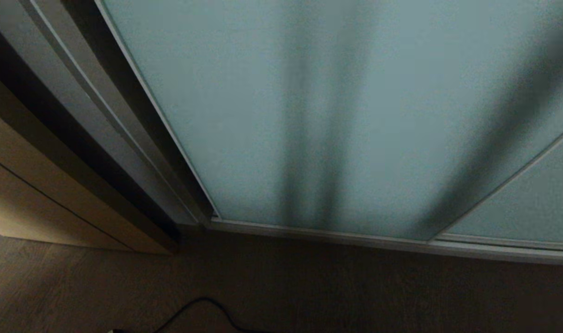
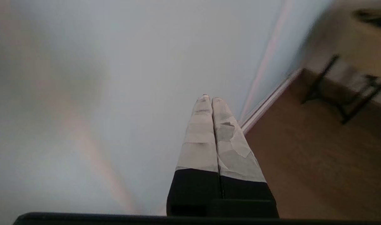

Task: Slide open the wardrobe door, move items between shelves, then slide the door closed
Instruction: Open the door

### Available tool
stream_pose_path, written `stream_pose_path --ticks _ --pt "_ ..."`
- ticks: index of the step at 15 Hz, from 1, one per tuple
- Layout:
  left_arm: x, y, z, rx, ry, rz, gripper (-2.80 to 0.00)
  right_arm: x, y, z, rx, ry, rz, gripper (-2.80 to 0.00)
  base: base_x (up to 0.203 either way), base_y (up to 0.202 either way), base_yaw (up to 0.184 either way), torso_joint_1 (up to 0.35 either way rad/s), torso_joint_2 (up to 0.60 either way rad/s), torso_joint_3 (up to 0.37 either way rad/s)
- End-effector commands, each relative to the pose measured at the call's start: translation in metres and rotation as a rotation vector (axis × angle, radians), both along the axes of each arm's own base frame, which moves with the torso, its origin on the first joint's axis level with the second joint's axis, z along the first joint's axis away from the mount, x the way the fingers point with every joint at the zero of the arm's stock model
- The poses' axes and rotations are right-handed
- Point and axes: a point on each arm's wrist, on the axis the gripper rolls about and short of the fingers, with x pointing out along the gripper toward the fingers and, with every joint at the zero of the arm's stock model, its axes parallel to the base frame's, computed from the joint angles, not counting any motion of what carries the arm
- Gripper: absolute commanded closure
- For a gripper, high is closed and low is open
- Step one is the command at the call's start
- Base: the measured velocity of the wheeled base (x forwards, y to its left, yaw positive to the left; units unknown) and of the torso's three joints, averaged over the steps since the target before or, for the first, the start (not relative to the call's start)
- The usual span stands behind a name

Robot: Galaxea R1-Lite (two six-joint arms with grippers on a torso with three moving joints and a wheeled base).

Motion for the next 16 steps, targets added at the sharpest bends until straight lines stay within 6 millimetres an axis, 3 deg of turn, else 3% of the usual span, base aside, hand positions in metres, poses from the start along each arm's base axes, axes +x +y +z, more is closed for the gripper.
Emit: stream_pose_path --ticks 1,3,6,8,12,16 --pt "0.000 0.000 0.000 0.000 0.001 -0.001 0.00 -0.043 0.026 -0.016 -0.026 -0.026 0.149 0.00 0.000 0.000 0.000 0.000 0.00 0.000" --pt "0.000 0.000 0.000 0.000 0.001 0.001 0.00 -0.062 0.033 -0.058 -0.046 0.085 0.313 0.00 0.000 0.000 0.000 0.000 0.00 0.000" --pt "0.000 0.000 0.000 0.000 0.001 0.001 0.00 -0.091 0.035 -0.143 -0.161 0.299 0.451 0.00 0.000 0.000 0.000 0.000 0.00 0.000" --pt "0.000 0.000 0.000 0.000 0.001 0.001 0.00 -0.105 0.037 -0.193 -0.243 0.348 0.566 0.00 0.000 0.000 0.000 0.000 0.00 0.000" --pt "0.000 0.000 0.000 0.000 0.001 0.001 0.00 -0.100 0.041 -0.280 -0.302 0.399 0.811 0.00 0.000 0.000 0.000 0.000 0.00 0.000" --pt "0.000 0.000 0.000 0.000 0.001 0.001 0.00 -0.101 0.044 -0.341 -0.362 0.288 0.919 0.00 0.000 0.000 0.000 0.000 0.00 0.000"
